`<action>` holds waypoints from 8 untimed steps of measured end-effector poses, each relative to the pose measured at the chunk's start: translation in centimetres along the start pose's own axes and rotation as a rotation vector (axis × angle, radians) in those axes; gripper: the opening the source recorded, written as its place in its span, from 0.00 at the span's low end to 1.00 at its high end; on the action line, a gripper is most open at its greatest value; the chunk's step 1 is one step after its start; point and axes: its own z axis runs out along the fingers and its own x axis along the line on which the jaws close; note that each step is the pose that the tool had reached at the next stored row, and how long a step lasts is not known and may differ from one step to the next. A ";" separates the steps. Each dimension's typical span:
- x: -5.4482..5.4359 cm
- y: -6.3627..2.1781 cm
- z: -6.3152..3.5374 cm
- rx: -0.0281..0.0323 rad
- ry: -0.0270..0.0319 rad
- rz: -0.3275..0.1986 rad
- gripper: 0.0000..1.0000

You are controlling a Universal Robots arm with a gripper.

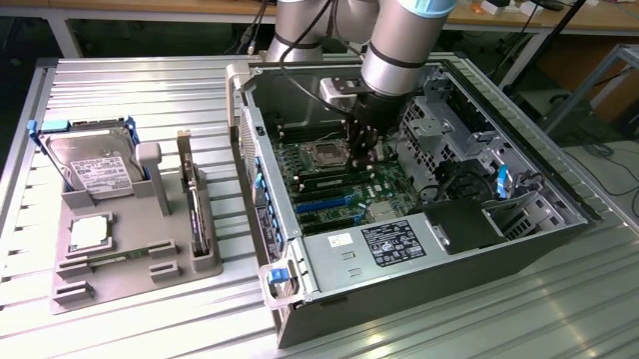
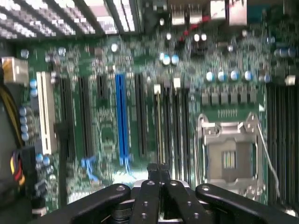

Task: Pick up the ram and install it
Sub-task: 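Press down the ram until it locks into place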

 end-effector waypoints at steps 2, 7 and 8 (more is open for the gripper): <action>0.0 -0.91 -0.03 0.0000 0.0001 0.000 0.11; -0.1 -1.66 -3.08 0.0001 0.0012 0.000 0.11; 0.0 -1.65 -3.96 0.0002 0.0035 0.000 0.11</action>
